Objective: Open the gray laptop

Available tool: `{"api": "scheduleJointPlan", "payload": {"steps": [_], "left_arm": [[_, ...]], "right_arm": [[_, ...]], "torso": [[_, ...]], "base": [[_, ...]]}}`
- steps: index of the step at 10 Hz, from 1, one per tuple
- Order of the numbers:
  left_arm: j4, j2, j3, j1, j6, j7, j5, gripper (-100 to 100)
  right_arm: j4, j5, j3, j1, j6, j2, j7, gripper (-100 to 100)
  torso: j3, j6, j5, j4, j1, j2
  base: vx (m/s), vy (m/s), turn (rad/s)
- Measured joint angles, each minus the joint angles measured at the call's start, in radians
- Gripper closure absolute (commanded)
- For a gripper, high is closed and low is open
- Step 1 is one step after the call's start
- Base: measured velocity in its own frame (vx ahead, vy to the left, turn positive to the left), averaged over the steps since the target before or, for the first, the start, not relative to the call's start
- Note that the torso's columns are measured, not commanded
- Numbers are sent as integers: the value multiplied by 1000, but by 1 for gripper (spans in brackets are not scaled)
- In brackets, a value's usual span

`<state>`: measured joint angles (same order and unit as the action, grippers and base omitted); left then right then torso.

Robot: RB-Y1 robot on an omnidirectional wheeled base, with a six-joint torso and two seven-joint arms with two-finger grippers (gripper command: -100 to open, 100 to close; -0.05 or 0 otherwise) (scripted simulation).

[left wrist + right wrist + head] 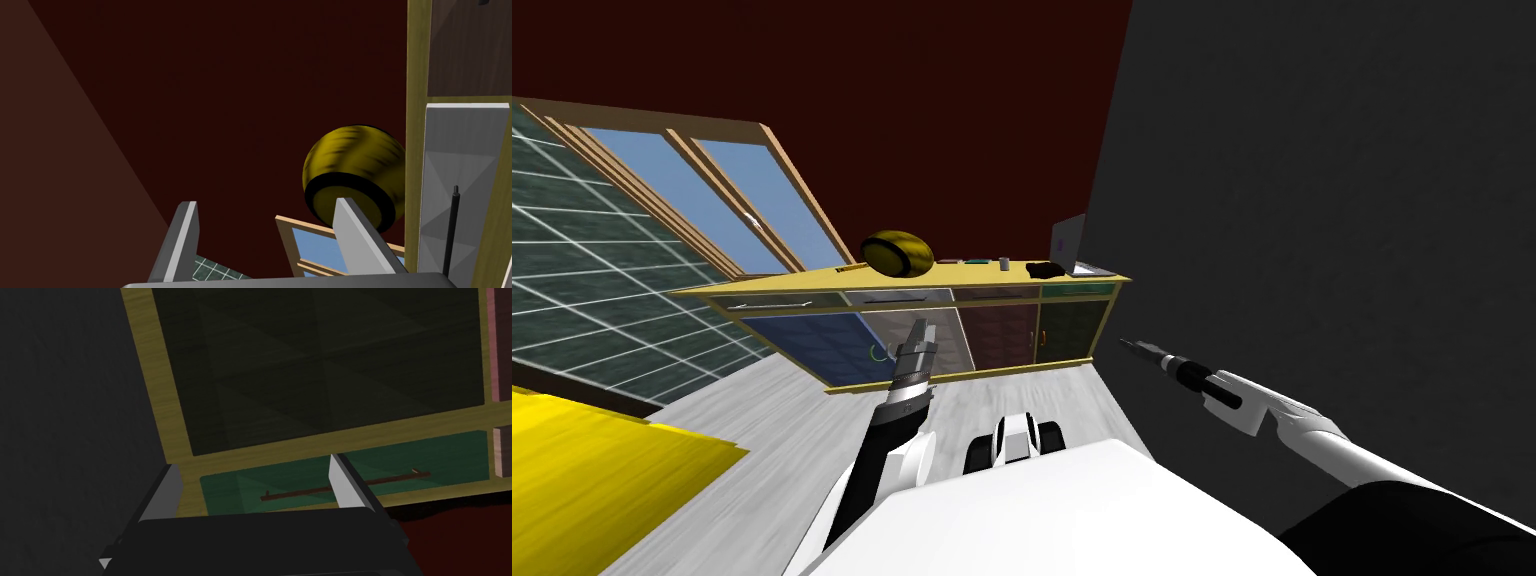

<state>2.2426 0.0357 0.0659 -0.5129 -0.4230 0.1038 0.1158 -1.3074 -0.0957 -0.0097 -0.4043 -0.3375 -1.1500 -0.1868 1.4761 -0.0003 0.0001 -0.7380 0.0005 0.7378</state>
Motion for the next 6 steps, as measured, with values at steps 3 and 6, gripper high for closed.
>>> {"api": "scheduleJointPlan", "payload": {"steps": [3, 6], "left_arm": [[0, 0, 0, 0, 0, 0, 0, 0], [0, 0, 0, 0, 0, 0, 0, 0]], "right_arm": [[44, -1, -11, 22, 4, -61, -31, -100], [129, -2, -19, 80, -7, -160, -63, -100]], "torso": [[-1, 1, -1, 0, -5, 1], [2, 0, 1, 1, 4, -3]], "base": [[27, 65, 44], [88, 124, 158]]}}
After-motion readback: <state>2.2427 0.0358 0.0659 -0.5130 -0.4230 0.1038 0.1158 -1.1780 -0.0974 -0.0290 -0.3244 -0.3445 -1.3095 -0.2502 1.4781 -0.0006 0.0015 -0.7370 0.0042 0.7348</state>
